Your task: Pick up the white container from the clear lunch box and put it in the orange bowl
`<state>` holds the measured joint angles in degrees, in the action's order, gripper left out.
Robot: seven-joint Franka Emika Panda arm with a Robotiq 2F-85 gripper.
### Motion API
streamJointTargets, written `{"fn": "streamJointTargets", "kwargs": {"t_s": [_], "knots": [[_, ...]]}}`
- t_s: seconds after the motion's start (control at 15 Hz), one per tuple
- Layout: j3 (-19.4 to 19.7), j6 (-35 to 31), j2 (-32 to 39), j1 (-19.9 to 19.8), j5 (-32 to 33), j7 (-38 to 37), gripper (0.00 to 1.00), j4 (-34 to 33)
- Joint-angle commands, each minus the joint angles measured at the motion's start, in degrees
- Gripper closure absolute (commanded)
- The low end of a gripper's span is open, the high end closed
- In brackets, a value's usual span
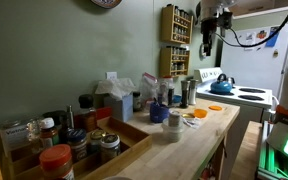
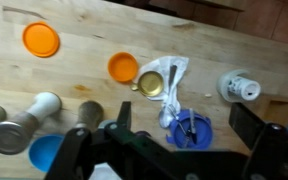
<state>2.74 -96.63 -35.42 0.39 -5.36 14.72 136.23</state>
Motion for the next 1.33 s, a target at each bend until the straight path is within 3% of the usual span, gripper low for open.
{"fn": "streamJointTargets", "kwargs": {"t_s": [0.0,0.2,0.33,0.4,0.67,0.73,0.93,1.13,1.27], "knots": [[-6.7,-11.56,-3.54,6.36,-7.81,-6.02,0.0,5.42],[-12.74,-22.35,-2.07,11.11,-10.33,-9.21,0.0,7.93],[-12.91,-22.47,-1.77,13.49,-9.54,-7.76,0.0,9.7],[-12.75,-21.22,-0.9,12.85,-8.46,-9.4,0.0,6.98],[-12.76,-21.35,-0.92,13.88,-8.58,-9.08,0.0,8.4],[-13.64,-24.04,-0.59,15.52,-10.64,-9.0,0.0,9.59],[-20.37,-32.27,0.56,19.34,-10.72,-13.17,0.0,13.69],[-24.63,-33.27,4.24,23.15,-9.69,-16.77,0.0,15.13],[-26.91,-34.29,5.75,23.58,-7.72,-20.0,0.0,16.36]]}}
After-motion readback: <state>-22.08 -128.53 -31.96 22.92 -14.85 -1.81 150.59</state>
